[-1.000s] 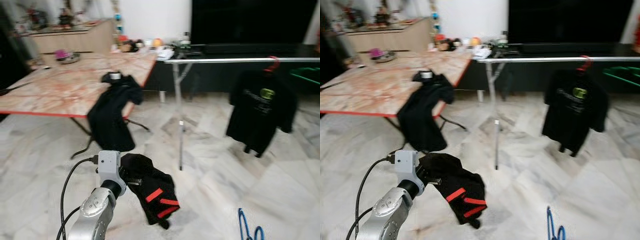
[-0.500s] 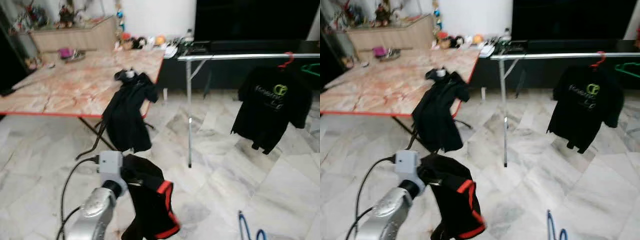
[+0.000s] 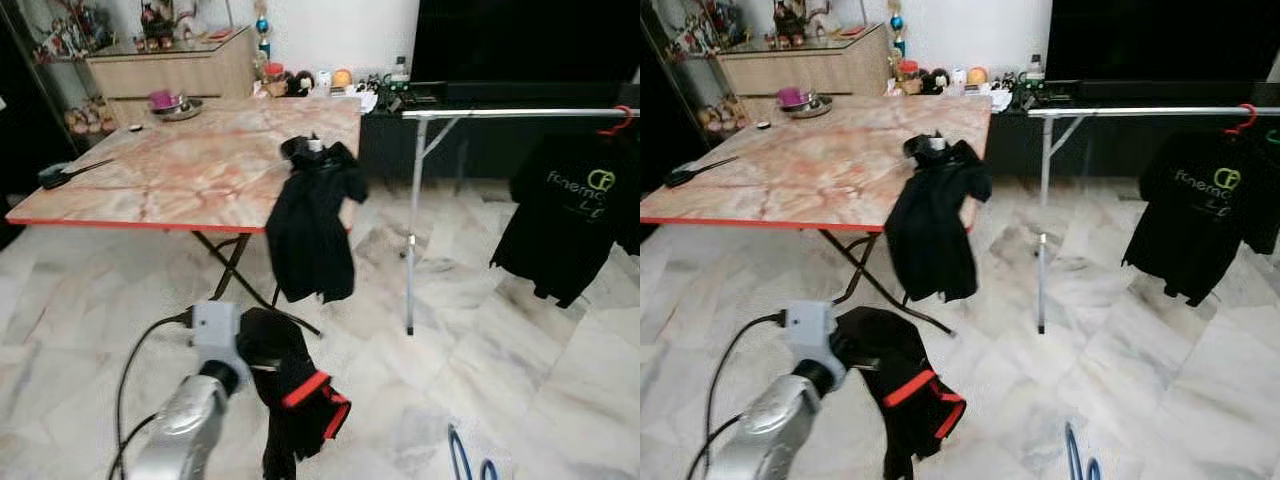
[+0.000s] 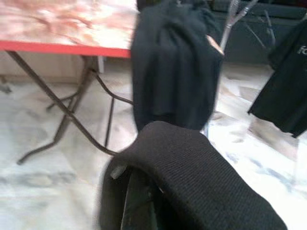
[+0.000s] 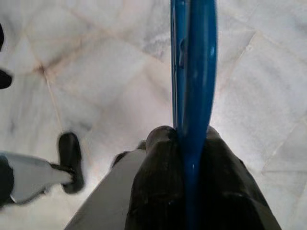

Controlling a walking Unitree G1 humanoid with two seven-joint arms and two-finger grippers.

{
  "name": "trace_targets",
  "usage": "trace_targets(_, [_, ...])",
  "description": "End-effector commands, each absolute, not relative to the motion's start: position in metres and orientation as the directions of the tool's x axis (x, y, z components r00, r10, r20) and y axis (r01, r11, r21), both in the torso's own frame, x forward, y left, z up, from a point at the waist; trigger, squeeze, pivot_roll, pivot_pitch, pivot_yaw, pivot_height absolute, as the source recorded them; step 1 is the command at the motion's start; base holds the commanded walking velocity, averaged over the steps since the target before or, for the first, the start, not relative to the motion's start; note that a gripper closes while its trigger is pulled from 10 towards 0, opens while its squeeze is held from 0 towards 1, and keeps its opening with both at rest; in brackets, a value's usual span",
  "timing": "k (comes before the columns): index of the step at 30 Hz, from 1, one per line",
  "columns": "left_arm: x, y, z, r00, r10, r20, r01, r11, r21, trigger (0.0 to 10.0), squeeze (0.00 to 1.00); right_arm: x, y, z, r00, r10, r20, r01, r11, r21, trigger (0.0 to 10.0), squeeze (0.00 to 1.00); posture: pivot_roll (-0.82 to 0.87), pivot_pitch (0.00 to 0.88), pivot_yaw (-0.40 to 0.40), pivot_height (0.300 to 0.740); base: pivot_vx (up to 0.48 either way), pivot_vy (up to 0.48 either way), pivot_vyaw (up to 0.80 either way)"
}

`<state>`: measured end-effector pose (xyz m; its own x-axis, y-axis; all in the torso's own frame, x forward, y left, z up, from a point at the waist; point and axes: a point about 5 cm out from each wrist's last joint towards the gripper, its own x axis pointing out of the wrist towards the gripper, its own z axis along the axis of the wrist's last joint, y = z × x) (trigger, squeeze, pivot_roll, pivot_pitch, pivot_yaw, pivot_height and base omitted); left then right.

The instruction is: Hang hanger

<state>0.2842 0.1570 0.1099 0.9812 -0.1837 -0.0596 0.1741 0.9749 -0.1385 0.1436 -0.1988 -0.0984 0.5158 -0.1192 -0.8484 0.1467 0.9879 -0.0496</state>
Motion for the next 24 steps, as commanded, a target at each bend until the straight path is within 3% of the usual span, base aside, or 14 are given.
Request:
trace_targets(1, [0.286, 0.149, 0.118, 0.978, -0.207, -0.027, 0.202, 0.970, -0.132, 10.0, 0.00, 0.143, -0.185, -0.101, 0.510, -0.086, -0.856, 0.137, 0.990, -0.017, 10.0, 0.00, 0.09, 0.032, 0.060, 0.740, 0.000, 0.424, 0.00])
trace_targets(8, [0.286, 0.151, 0.119, 0.982, -0.189, -0.011, 0.186, 0.974, -0.127, 10.0, 0.00, 0.147, -0.172, -0.101, 0.510, -0.072, -0.857, 0.120, 0.993, -0.012, 10.0, 0.00, 0.09, 0.035, 0.061, 0.740, 0.000, 0.162, 0.00])
trace_targets(24, [0.288, 0.153, 0.126, 0.984, -0.173, 0.031, 0.176, 0.969, -0.172, 10.0, 0.00, 0.143, -0.180, -0.101, 0.508, -0.075, -0.858, 0.126, 0.992, -0.012, 10.0, 0.00, 0.09, 0.027, 0.060, 0.740, 0.000, 0.000, 0.00])
